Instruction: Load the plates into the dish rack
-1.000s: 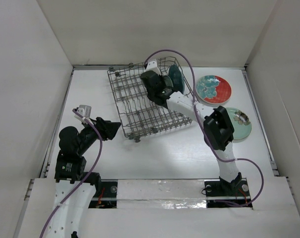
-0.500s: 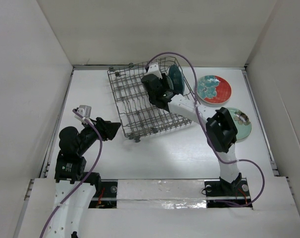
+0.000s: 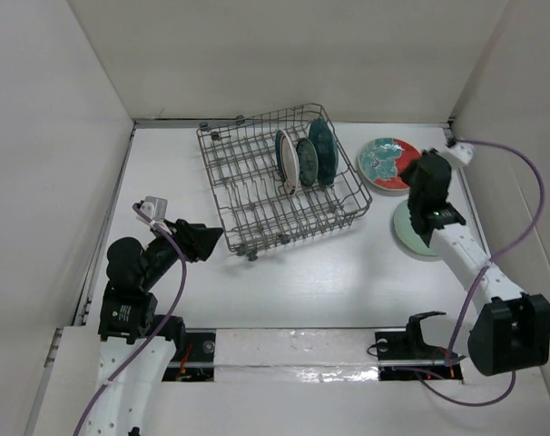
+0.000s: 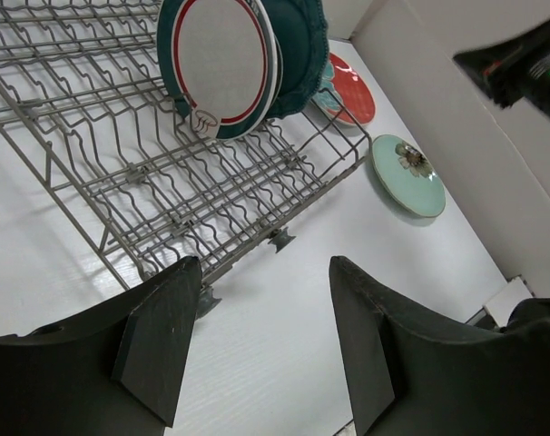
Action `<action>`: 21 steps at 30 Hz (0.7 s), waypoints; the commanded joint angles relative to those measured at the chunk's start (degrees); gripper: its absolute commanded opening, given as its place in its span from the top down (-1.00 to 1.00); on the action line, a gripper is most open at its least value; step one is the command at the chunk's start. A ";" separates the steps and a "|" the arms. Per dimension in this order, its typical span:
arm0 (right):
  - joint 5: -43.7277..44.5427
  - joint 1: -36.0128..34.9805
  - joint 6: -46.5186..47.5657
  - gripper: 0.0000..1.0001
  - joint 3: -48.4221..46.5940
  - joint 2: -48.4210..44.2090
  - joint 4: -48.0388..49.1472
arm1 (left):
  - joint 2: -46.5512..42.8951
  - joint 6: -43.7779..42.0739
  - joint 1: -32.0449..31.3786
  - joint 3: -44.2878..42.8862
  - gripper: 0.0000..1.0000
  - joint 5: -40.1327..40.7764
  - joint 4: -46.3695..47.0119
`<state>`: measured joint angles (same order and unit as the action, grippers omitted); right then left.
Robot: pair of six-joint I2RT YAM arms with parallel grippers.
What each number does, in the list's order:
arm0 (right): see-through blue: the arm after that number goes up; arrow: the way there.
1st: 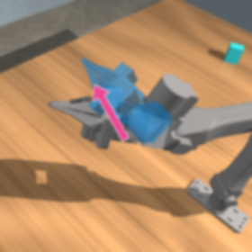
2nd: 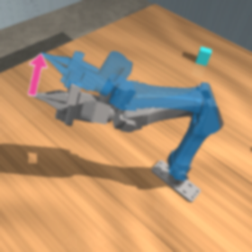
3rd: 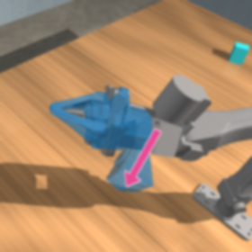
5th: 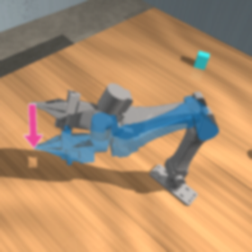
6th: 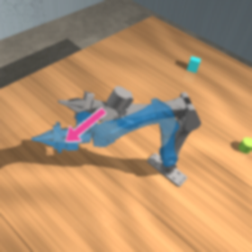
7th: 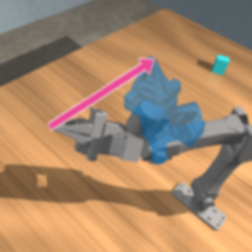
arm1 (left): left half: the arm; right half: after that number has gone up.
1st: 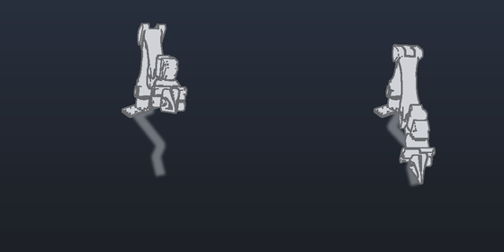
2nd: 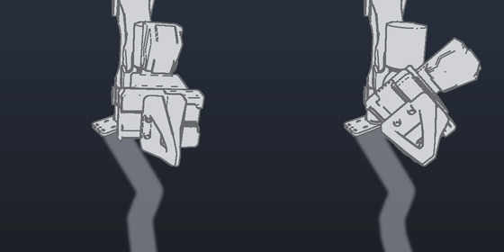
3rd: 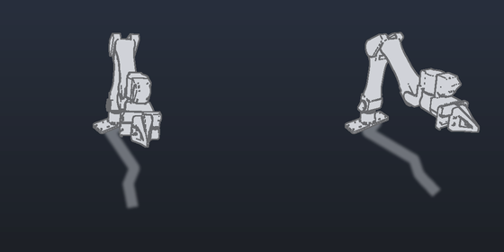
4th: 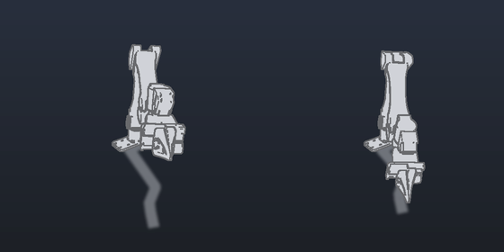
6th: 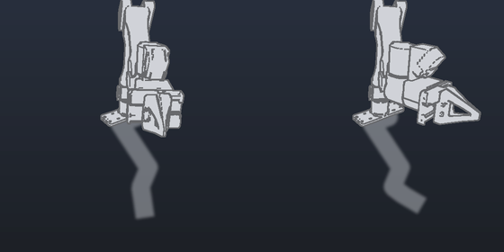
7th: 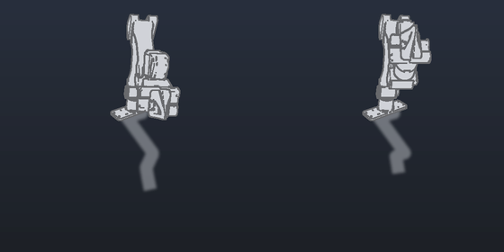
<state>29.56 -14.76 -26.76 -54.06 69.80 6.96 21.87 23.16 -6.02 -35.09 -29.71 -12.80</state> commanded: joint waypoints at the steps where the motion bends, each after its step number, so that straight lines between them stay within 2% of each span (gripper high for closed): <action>1: -9.77 11.74 -14.18 1.00 12.20 -3.16 5.07 | -1.12 0.49 -1.27 -1.38 -0.10 -0.61 1.37; 2: -12.66 15.26 -17.15 1.00 17.27 -5.88 5.17 | -1.39 0.66 -1.88 -1.38 -0.10 -0.61 1.20; 3: -13.64 21.73 -18.14 0.93 19.76 -7.21 5.69 | -1.48 0.83 -1.89 -1.38 -0.09 -0.61 1.02; 5: -14.36 27.39 -19.64 0.74 23.98 -11.85 5.26 | -1.83 1.10 -3.55 -1.47 -0.09 -0.61 0.67; 6: -12.62 29.77 -19.64 0.36 27.40 -13.45 4.12 | -1.92 1.01 -3.56 -1.47 -0.09 -0.61 0.67; 8: -14.34 36.89 -18.77 -0.10 29.79 -17.92 2.19 | -2.27 1.28 -5.48 -1.47 -0.09 -0.61 0.49; 12: -16.19 44.63 -17.71 -0.52 33.06 -20.84 -0.35 | -2.36 1.54 -7.77 -1.56 -0.09 -0.61 0.14; 17: -24.27 51.92 -17.01 -0.55 33.06 -16.55 -0.63 | -2.97 1.89 -9.10 -1.65 -0.09 -0.61 -0.30; 21: -35.76 56.06 -18.32 -0.54 33.76 -9.52 2.86 | -3.67 2.15 -9.71 -1.73 -0.09 -0.61 -0.65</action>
<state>4.45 38.92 -43.99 -21.02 57.28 6.35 19.27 24.73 -15.35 -35.09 -29.74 -14.59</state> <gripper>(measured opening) 0.771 0.548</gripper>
